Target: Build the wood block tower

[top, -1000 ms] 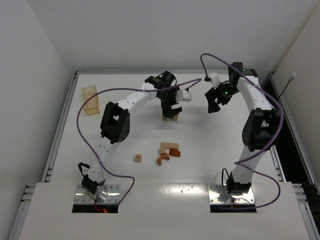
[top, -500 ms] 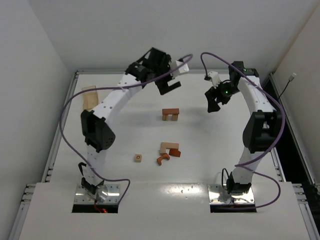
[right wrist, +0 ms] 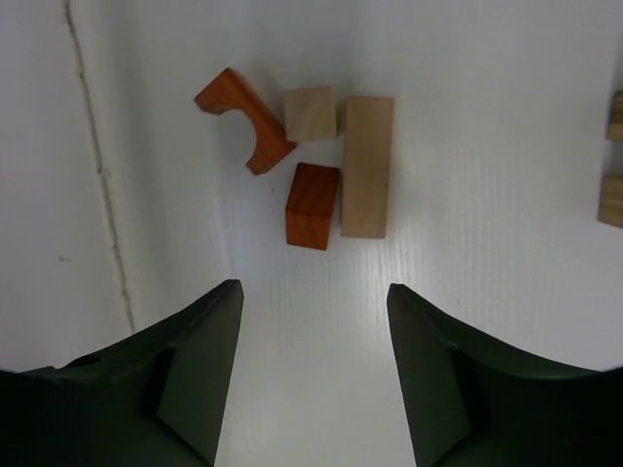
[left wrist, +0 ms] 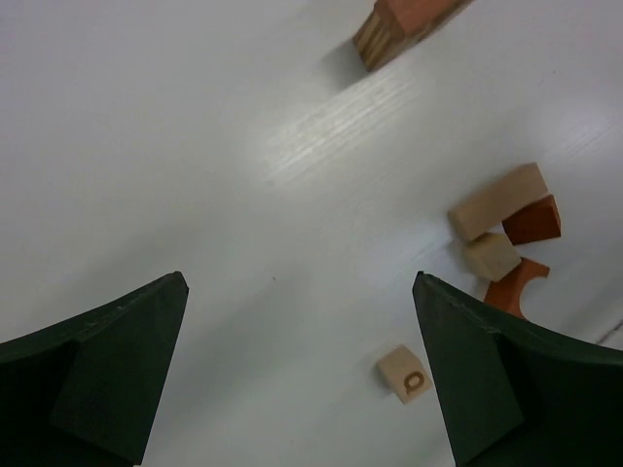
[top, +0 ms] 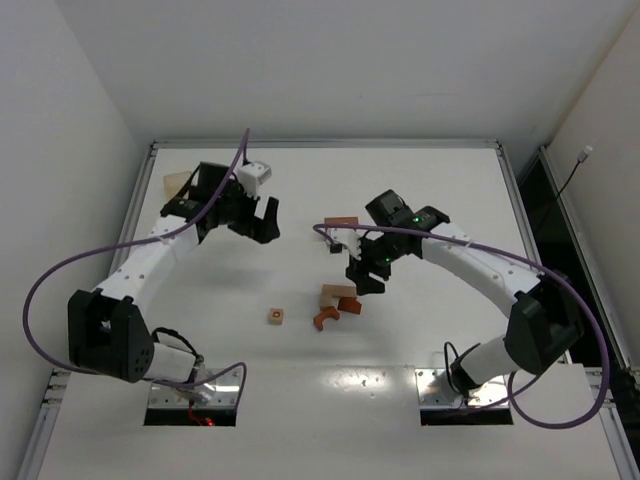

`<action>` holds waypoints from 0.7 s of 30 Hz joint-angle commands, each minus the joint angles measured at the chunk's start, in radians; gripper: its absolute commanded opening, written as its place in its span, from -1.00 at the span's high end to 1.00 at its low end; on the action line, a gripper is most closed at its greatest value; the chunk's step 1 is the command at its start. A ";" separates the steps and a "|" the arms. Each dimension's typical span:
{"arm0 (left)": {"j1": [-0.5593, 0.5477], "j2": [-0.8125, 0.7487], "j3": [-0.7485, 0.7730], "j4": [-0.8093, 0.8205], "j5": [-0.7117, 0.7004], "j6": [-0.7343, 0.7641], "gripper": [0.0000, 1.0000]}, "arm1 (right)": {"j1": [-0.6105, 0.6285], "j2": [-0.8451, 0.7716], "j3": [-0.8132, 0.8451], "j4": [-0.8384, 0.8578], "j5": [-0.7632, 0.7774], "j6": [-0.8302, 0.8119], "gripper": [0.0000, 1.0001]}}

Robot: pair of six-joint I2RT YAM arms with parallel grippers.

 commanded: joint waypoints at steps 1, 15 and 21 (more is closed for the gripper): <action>0.039 -0.123 -0.079 0.117 0.052 -0.113 -1.00 | 0.040 0.010 -0.020 0.224 0.045 0.051 -0.14; 0.154 -0.215 -0.211 0.119 -0.006 -0.104 -1.00 | 0.228 0.259 0.044 0.361 0.158 0.058 0.13; 0.172 -0.215 -0.211 0.110 -0.017 -0.095 -1.00 | 0.238 0.306 0.035 0.361 0.158 0.033 -0.02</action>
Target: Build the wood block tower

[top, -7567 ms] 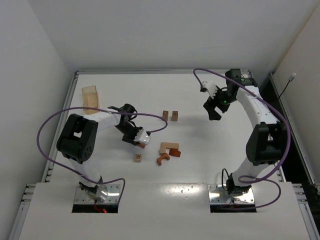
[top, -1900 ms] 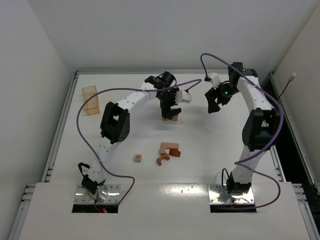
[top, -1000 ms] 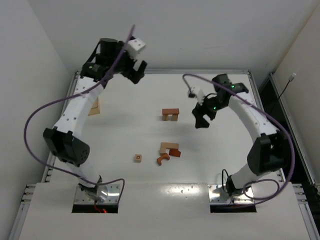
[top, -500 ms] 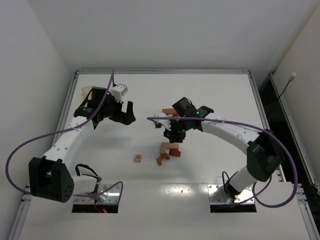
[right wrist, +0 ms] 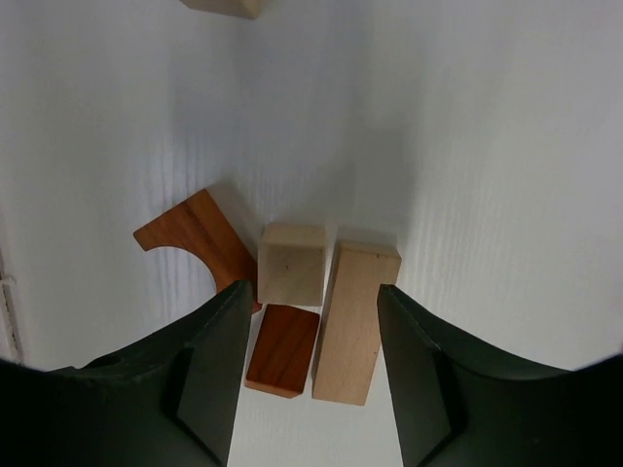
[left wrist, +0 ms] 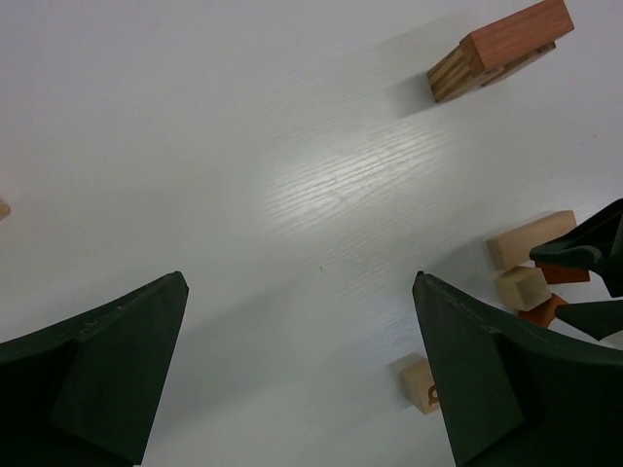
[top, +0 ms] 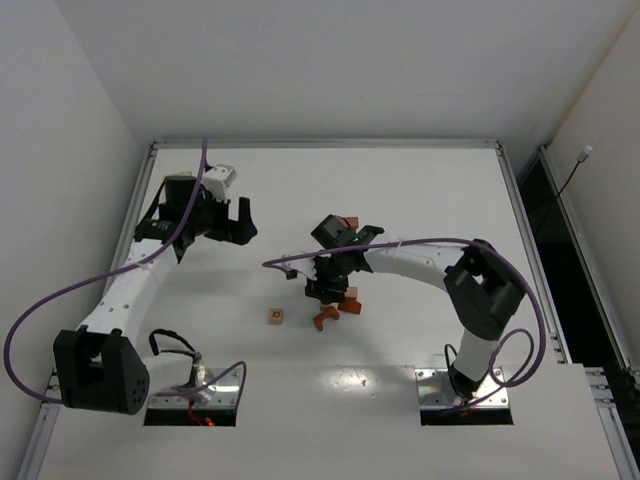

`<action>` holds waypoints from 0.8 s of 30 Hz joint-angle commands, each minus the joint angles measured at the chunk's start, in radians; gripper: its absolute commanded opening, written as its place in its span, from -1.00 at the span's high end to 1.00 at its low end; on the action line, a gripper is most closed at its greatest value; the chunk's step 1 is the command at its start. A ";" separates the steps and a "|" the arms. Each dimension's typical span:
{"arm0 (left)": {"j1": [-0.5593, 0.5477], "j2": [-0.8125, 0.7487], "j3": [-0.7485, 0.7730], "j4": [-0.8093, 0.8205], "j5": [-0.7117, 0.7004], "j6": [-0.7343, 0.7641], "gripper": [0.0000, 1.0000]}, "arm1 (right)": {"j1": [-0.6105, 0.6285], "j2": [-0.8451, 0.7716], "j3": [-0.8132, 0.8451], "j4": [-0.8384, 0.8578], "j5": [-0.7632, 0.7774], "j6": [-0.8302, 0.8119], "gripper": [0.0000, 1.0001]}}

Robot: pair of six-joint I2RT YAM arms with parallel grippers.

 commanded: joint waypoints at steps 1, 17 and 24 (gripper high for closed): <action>0.016 -0.027 -0.003 0.021 -0.010 -0.001 -1.00 | 0.000 0.020 0.007 0.031 0.002 -0.022 -0.02; 0.045 0.001 0.006 0.012 -0.010 0.008 -1.00 | 0.049 0.097 0.017 0.014 0.023 -0.050 -0.07; 0.045 0.010 0.006 -0.002 0.031 0.079 -1.00 | 0.058 0.118 0.027 0.014 0.034 -0.050 0.49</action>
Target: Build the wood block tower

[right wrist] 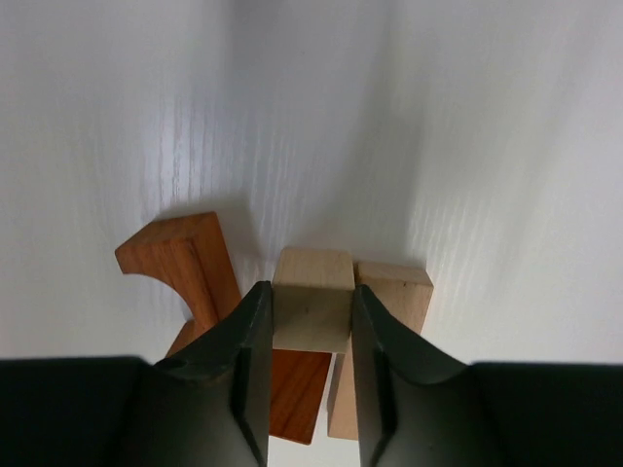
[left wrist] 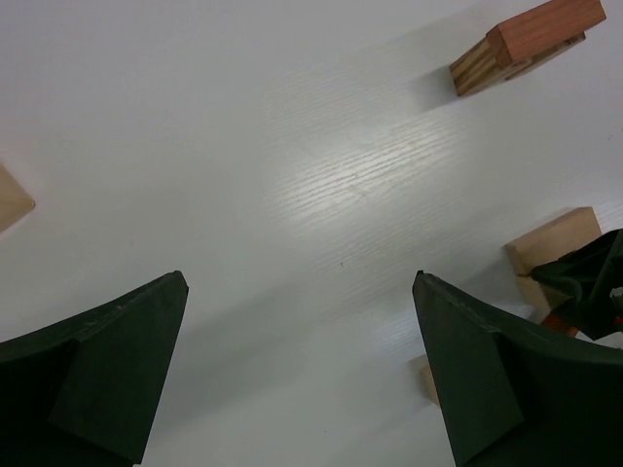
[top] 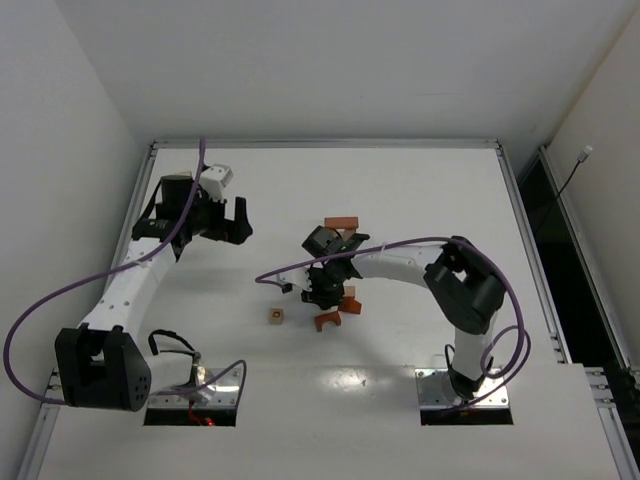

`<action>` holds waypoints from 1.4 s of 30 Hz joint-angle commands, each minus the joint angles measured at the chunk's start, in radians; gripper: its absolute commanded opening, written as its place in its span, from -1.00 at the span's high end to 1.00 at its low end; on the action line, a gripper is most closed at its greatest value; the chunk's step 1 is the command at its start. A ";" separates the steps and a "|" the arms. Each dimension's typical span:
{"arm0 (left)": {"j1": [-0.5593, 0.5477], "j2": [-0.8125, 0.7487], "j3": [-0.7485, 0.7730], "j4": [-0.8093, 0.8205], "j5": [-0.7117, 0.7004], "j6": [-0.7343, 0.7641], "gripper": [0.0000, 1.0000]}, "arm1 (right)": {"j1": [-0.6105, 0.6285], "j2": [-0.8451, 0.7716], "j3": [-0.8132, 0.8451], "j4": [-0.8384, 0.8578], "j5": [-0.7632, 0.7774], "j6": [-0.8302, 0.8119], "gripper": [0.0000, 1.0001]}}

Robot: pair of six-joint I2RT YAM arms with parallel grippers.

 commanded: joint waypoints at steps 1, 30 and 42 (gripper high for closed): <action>0.011 -0.001 -0.003 -0.001 0.052 0.075 -1.00 | 0.009 0.006 0.025 0.001 0.008 -0.006 0.61; -0.455 -0.032 -0.267 -0.201 0.197 0.830 -0.46 | -0.547 -0.378 0.079 -0.113 -0.001 0.065 1.00; -0.603 0.060 -0.347 0.085 0.017 0.785 -0.31 | -0.597 -0.378 0.106 -0.133 -0.020 0.074 1.00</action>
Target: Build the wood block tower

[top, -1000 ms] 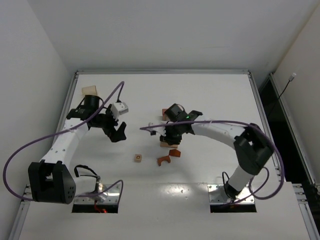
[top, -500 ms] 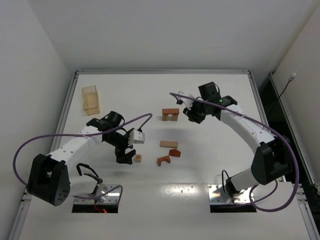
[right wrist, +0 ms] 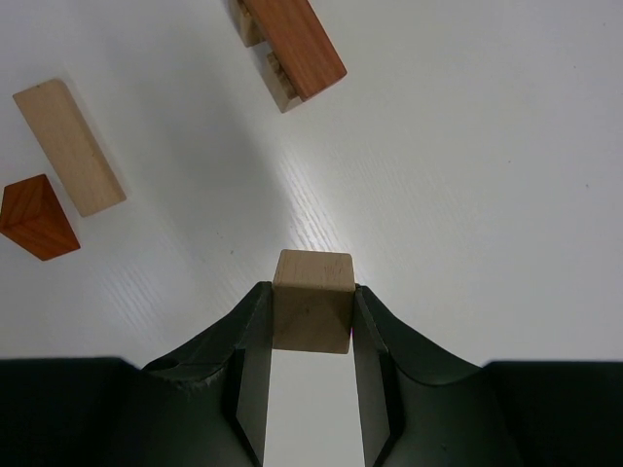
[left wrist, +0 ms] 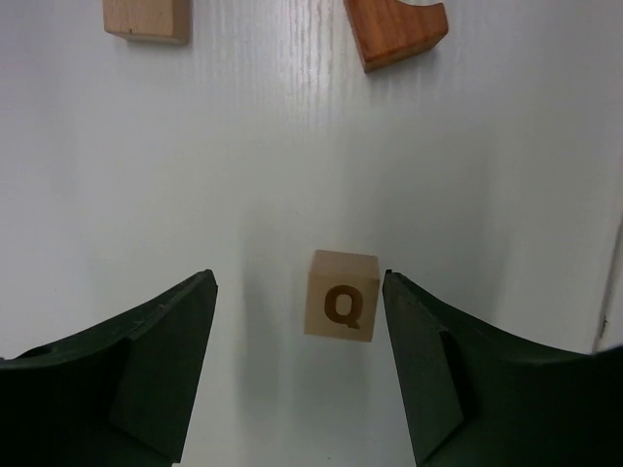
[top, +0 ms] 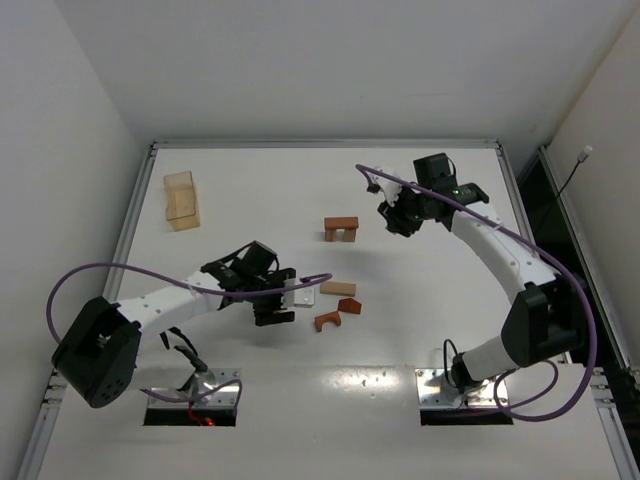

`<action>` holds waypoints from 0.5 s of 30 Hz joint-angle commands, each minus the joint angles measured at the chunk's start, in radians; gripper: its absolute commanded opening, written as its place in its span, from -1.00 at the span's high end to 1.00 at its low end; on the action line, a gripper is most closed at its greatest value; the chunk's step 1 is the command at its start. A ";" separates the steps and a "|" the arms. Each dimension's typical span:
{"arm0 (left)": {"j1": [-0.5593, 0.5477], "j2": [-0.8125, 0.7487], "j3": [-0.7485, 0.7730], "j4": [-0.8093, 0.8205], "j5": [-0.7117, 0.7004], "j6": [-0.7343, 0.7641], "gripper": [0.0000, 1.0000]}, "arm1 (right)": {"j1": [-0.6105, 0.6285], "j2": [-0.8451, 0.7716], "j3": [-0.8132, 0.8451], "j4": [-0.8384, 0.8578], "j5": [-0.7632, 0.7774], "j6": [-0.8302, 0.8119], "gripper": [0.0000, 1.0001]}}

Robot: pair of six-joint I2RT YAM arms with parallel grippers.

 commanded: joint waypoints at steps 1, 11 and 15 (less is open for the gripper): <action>-0.014 0.038 -0.003 0.084 -0.025 0.002 -0.31 | -0.009 0.018 0.042 0.004 -0.027 0.015 1.00; -0.003 0.077 0.006 -0.022 0.043 0.095 -0.28 | -0.019 0.036 0.051 -0.005 -0.046 0.015 1.00; -0.003 0.077 -0.005 -0.031 0.043 0.095 -0.24 | -0.019 0.045 0.060 -0.005 -0.046 0.015 1.00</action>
